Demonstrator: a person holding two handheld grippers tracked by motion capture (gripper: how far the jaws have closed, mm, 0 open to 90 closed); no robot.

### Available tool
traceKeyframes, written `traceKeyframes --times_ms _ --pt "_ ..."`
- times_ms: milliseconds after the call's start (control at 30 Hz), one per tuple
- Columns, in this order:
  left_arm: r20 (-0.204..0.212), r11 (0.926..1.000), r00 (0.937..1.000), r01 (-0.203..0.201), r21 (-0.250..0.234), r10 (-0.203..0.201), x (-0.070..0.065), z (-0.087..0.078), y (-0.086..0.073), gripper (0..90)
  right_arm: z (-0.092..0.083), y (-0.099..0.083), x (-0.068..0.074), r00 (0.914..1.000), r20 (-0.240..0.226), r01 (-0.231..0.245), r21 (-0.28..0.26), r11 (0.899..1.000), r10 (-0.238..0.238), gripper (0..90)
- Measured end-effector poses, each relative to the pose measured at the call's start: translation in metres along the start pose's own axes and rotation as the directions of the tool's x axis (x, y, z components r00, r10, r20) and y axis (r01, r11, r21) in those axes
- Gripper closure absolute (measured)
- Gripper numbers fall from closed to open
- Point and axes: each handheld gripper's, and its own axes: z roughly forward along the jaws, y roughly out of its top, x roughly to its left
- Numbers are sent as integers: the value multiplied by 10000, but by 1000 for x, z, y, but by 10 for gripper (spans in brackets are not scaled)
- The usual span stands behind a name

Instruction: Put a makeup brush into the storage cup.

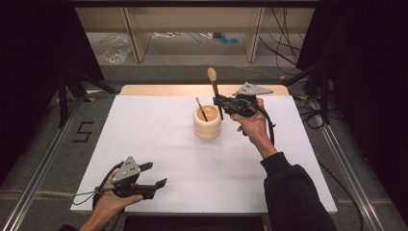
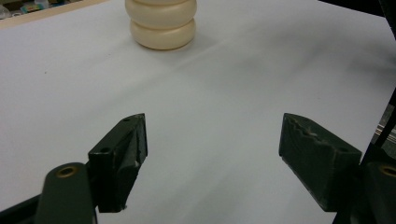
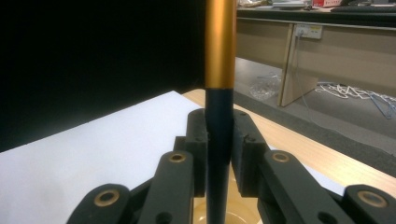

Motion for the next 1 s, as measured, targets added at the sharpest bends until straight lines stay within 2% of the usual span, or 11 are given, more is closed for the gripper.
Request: traceKeyframes --times_ms 100,200,233,300,400,433,500,600,900,967,1000 --pt "-44 10000 10000 -35 -62 35 0 0 0 238 2 3 -2 10000 22 -29 -54 10000 29 796" --pt "-120 9995 9995 -302 -97 301 2 0 1 238 5 5 -3 10000 30 -69 -68 10000 69 795" --pt "-170 9997 9996 -234 -82 232 2 0 0 238 5 6 -3 10000 37 -65 -83 9999 65 795" --pt "-273 9990 9988 -417 -129 414 3 0 1 238 8 7 -5 9999 26 -149 -144 9998 149 796" --pt "-297 9988 9984 -484 -115 481 3 0 1 238 10 8 -6 9999 68 -120 -93 9999 121 796" --pt "-417 9978 9970 -651 -135 645 5 0 2 238 11 9 -7 9999 88 -85 -39 10000 86 795" --pt "30 10000 10000 14 -31 -14 0 0 0 238 13 11 -7 9999 88 -139 -117 9998 140 795" --pt "4 10000 10000 43 -42 -43 -1 0 0 238 17 13 -8 9998 176 -83 -159 9998 86 795" --pt "-49 9997 9997 235 0 -235 -1 -1 -1 238 30 7 -13 9992 234 -330 22 9995 329 795" --pt "24 9998 9998 192 1 -192 -1 0 -1 238 33 5 -15 9992 320 -259 -35 9997 260 795" --pt "28 9999 10000 -18 -100 18 0 0 0 238 34 4 -16 9992 315 -231 1 9997 231 795"
